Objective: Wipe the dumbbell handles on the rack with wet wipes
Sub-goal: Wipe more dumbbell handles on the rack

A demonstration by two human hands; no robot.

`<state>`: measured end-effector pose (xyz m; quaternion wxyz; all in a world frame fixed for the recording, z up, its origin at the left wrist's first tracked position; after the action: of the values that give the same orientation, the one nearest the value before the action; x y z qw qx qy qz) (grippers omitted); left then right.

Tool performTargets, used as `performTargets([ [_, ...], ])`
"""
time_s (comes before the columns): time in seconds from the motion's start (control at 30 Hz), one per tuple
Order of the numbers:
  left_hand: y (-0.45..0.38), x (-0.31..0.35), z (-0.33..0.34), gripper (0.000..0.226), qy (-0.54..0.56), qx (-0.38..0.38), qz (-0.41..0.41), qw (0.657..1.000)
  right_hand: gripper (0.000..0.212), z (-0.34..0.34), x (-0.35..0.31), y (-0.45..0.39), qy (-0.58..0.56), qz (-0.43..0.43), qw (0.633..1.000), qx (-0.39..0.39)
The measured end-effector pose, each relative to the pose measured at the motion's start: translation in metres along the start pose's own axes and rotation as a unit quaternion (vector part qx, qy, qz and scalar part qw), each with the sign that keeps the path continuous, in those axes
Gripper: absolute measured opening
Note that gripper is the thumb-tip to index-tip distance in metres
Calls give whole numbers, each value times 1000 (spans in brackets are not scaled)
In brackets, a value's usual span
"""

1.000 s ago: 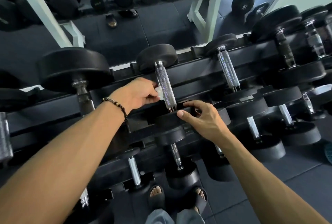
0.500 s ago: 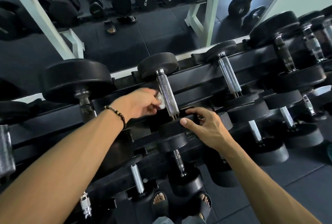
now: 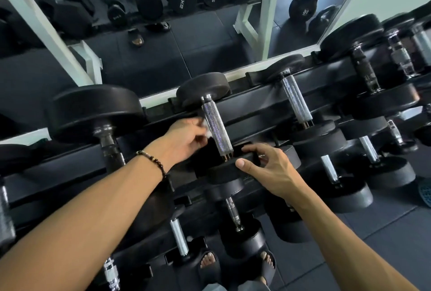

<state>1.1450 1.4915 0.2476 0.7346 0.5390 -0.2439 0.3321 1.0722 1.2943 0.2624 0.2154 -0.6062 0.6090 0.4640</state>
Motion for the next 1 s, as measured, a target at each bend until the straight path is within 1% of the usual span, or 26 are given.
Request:
performTargets([
  [0.07,-10,18,-6,22,93,68,47,992,66,0,1,-1,5,2,1000,-2],
  [0.1,-10,21,-8,19,116,98,57,987,66,0,1,-2,6,2,1000,-1],
  [0.13,-6,20,-7,17,116,115,63,985,65,1,2,-1,4,3,1000,1],
  [0.27,21,-6,5,11,-25,102,59,993,59,1,1,2,-4,5,1000,15],
  [0.3,24,-5,5,5,-46,110,67,991,59,1,0,2,-5,8,1000,13],
  [0.33,22,3,3,3,-55,133,83,986,59,1,-2,1,-4,9,1000,11],
  [0.37,15,12,-3,7,-57,172,103,978,60,0,-3,1,-1,8,1000,10],
  [0.43,6,28,-8,7,-63,249,138,957,60,0,-2,0,6,5,1000,8],
  [0.5,9,33,-3,14,-124,309,173,927,60,-1,-2,1,6,2,1000,11],
  [0.53,14,30,1,14,-162,316,180,918,60,-1,-2,1,1,1,1000,13],
  [0.57,19,25,5,13,-193,309,178,914,60,0,-2,2,-4,0,1000,15],
  [0.63,27,12,7,9,-245,273,143,919,62,1,-3,3,-6,-7,1000,16],
  [0.7,37,4,8,15,-293,224,98,924,66,1,-5,4,-2,-15,1000,10],
  [0.73,45,3,10,14,-302,200,89,928,66,1,-7,4,1,-18,1000,4],
  [0.8,64,0,15,6,-290,154,81,941,59,0,-13,5,21,-19,1000,-2],
  [0.83,74,-2,17,7,-289,132,81,945,53,-3,-19,5,39,-28,999,10],
  [0.9,94,-6,16,9,-285,103,87,949,41,-6,-41,11,66,-85,992,66],
  [0.93,104,-7,13,10,-267,104,90,954,38,-5,-55,17,60,-123,987,86],
  [1.0,124,-9,4,11,-209,112,98,967,37,6,-83,31,29,-187,978,85],
])
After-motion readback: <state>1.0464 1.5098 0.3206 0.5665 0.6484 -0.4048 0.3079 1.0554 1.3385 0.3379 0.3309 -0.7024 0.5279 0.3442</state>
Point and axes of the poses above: each hand's wrist, its own y-axis away from the middle knuckle, its own z-axis out of the palm, x = y × z, the point moved 7 cm from there along -y, towards the middle knuckle, and after that the axes turned 4 degrees about -x, right-handed, at the moved point
